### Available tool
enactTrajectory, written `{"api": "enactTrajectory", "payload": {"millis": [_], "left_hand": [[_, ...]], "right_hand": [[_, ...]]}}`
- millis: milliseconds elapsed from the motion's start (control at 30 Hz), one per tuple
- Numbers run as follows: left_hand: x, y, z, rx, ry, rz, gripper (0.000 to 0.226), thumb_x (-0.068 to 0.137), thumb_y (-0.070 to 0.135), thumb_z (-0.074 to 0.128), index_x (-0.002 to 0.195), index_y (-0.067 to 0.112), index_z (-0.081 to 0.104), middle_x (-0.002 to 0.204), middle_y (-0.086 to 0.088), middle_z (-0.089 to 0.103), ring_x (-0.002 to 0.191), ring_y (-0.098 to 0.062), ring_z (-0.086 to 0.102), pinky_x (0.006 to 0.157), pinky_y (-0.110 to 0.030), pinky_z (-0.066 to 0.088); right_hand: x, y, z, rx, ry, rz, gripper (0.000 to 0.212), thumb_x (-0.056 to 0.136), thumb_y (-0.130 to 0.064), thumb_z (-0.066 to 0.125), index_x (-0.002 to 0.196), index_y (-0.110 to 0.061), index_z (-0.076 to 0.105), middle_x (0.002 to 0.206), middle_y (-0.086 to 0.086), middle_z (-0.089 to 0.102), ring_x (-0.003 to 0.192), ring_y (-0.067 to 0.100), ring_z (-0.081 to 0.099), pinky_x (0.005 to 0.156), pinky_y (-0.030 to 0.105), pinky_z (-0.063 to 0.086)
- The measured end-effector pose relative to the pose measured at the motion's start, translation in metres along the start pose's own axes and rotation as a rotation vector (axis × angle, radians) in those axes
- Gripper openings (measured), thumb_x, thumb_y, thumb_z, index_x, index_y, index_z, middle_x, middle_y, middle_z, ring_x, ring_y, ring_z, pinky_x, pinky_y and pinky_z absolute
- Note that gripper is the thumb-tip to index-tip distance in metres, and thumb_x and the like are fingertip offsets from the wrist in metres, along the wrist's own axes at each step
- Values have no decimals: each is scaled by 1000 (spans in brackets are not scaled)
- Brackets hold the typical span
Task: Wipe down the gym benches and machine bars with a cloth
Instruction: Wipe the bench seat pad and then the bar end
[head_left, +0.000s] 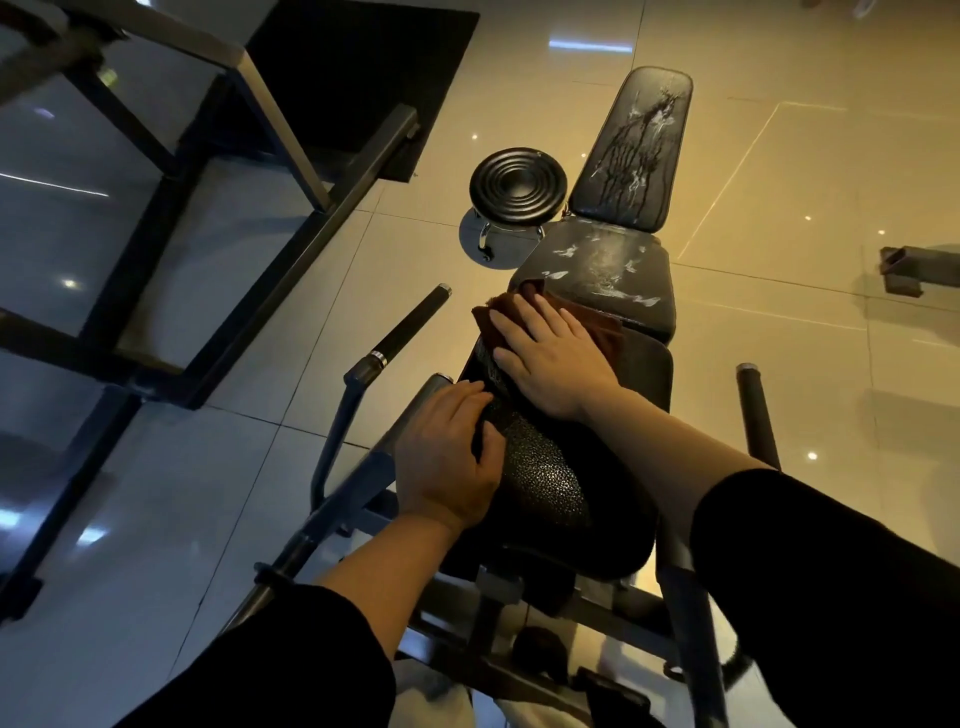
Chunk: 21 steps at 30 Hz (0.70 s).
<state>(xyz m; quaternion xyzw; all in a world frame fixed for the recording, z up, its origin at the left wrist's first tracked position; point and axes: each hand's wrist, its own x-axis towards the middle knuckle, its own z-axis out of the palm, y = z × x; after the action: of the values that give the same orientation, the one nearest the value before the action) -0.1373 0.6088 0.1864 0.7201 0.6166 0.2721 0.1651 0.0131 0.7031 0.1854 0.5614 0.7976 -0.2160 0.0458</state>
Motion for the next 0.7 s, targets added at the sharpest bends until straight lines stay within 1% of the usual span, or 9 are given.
{"api": "enactTrajectory", "payload": {"millis": [100, 233, 333, 400, 533, 600, 700], "left_hand": [[0, 0, 0, 0, 1, 4, 42, 88, 29, 42, 107, 4, 70, 109, -11, 70, 101, -27, 66, 83, -40, 55], [-1, 0, 0, -12, 8, 8, 41, 88, 28, 42, 107, 4, 69, 110, -11, 70, 103, -27, 65, 85, -40, 55], [-1, -1, 1, -14, 0, 13, 41, 88, 28, 41, 107, 5, 69, 110, -10, 70, 103, -26, 65, 84, -41, 55], [-1, -2, 1, -18, -3, 15, 41, 88, 28, 41, 107, 4, 69, 110, -10, 70, 103, -26, 65, 83, -41, 56], [0, -4, 2, -19, 2, 21, 42, 88, 29, 41, 107, 4, 69, 110, -11, 70, 103, -27, 65, 82, -42, 56], [0, -3, 2, -18, -1, 21, 42, 88, 29, 41, 107, 4, 69, 110, -12, 70, 103, -28, 65, 83, -43, 56], [0, -3, 2, -19, -5, 20, 43, 88, 29, 40, 107, 3, 69, 111, -12, 69, 104, -28, 64, 86, -43, 55]], "right_hand": [[-21, 20, 0, 2, -14, -32, 55, 103, -52, 17, 155, -37, 6, 164, -4, -4, 150, 17, -8, 121, 38, -4], [-41, 49, -1, -17, -18, 17, 54, 102, -52, 15, 154, -39, 4, 164, -4, -4, 150, 16, -9, 121, 37, -5], [-54, 64, -1, 19, -23, 40, 60, 97, -58, 9, 154, -39, 4, 164, -3, -4, 150, 17, -9, 120, 37, -6], [-62, 67, 2, 51, -11, 70, 66, 91, -59, 6, 154, -38, 4, 164, -3, -3, 150, 17, -9, 119, 36, -8], [-81, 50, 14, 70, 41, 196, 65, 96, -58, 6, 155, -31, 6, 164, 0, -4, 150, 18, -11, 118, 35, -11], [-94, 32, 18, 40, 62, 214, 71, 92, -62, -1, 155, -30, 5, 164, 1, -5, 149, 18, -12, 118, 33, -12], [-111, 4, 22, 32, 73, 146, 85, 81, -70, -22, 153, -31, 1, 162, -1, -6, 147, 16, -16, 117, 33, -13]]}}
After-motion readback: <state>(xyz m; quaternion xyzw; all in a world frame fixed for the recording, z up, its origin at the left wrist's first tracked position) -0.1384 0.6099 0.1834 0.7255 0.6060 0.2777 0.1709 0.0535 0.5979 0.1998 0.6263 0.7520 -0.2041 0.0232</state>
